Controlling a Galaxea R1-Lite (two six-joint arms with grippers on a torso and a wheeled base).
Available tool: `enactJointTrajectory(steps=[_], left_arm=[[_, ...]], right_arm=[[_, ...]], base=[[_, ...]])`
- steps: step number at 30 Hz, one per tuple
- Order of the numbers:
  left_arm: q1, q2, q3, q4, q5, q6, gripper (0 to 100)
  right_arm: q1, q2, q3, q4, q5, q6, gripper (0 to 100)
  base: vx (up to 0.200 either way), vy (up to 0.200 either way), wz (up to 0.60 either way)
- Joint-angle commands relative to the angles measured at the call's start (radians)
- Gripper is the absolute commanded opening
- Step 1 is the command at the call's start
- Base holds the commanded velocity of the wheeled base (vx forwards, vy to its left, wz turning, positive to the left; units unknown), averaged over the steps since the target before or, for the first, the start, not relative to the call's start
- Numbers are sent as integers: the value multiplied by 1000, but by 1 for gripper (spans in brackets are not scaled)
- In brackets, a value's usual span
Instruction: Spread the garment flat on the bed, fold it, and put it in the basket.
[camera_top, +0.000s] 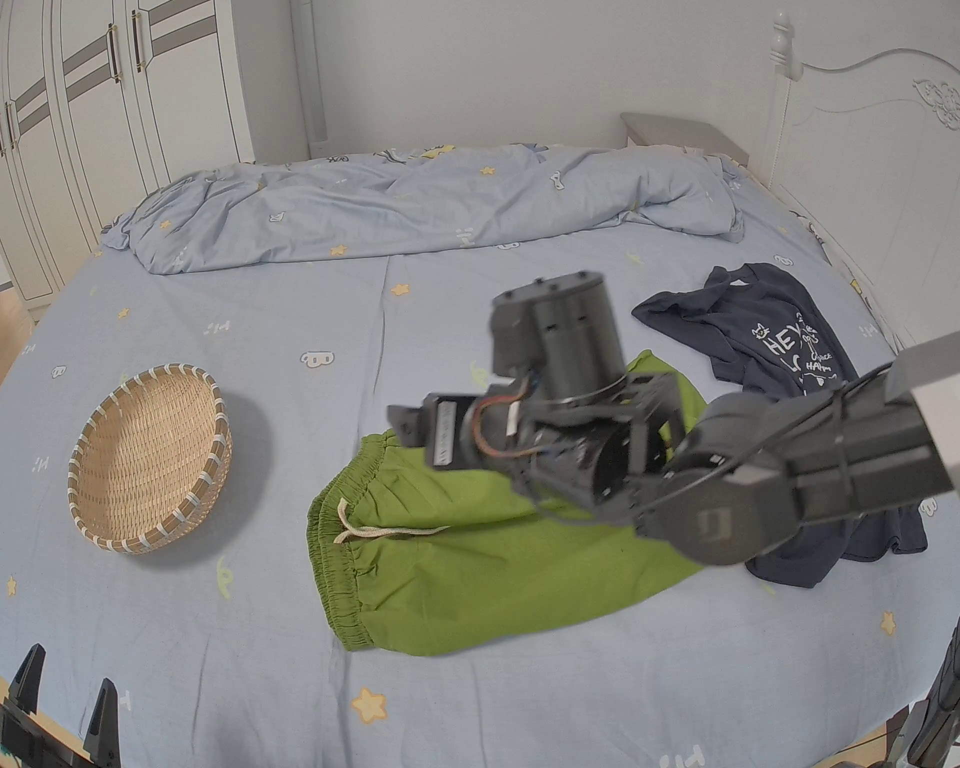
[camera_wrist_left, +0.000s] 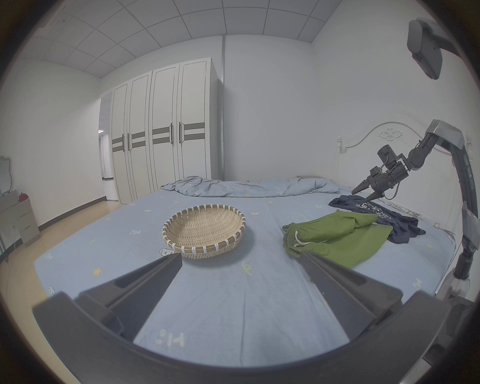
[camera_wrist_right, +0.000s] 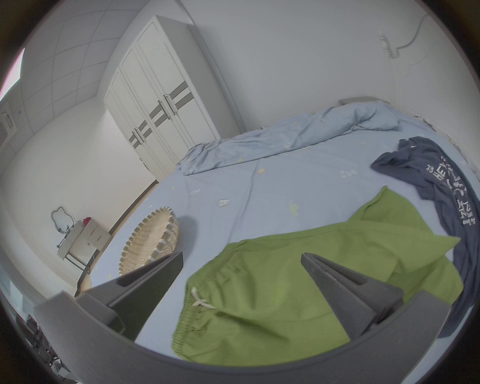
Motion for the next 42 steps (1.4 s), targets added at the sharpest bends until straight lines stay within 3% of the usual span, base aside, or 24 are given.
enactJointTrajectory(steps=[1, 5, 10, 14, 20, 21, 22, 24, 25, 28, 30, 32, 36, 38, 42], left_arm=[[0, -16, 16, 0, 0, 0, 100], [0, -16, 16, 1, -2, 5, 100], [0, -16, 16, 1, -5, 9, 100], [0, -16, 16, 0, -11, 28, 100], [0, -16, 15, -13, -11, 29, 100], [0, 2, -39, -43, -14, 11, 100], [-15, 61, -209, -100, -10, -80, 100], [-78, 229, -584, -118, 16, -347, 100], [-95, 281, -691, -69, 10, -383, 100], [-112, 462, -708, 125, -120, -204, 100], [-116, 551, -660, 159, -198, -173, 100], [-119, 619, -639, 156, -237, -198, 100], [-122, 881, -662, 61, -324, -399, 100], [-126, 967, -656, 6, -367, -462, 100], [-142, 1119, -610, -14, -413, -428, 100]], right_arm=[[-199, -181, 103, 50, 93, -19, 100], [-335, -258, 207, 79, 190, -19, 100], [-435, -301, 319, 75, 271, -11, 100], [-479, -311, 362, 73, 302, -11, 100], [-482, -318, 406, 73, 313, -11, 100], [-484, -318, 411, 72, 313, -11, 100], [-484, -318, 413, 72, 313, -11, 100], [-485, -318, 414, 72, 313, -9, 100], [-485, -318, 413, 72, 314, -9, 100], [-478, -319, 423, 73, 324, -5, 100], [-484, -325, 442, 75, 331, -2, 100], [-485, -338, 453, 75, 333, -3, 100], [-508, -354, 477, 85, 356, -6, 100], [-522, -374, 488, 98, 400, -6, 100], [-558, -385, 482, 122, 469, -11, 100]], base=[[0, 0, 0], [0, 0, 0], [0, 0, 0], [0, 0, 0], [0, 0, 0], [0, 0, 0], [0, 0, 0], [0, 0, 0], [0, 0, 0], [0, 0, 0], [0, 0, 0], [0, 0, 0], [0, 0, 0], [0, 0, 0], [0, 0, 0]])
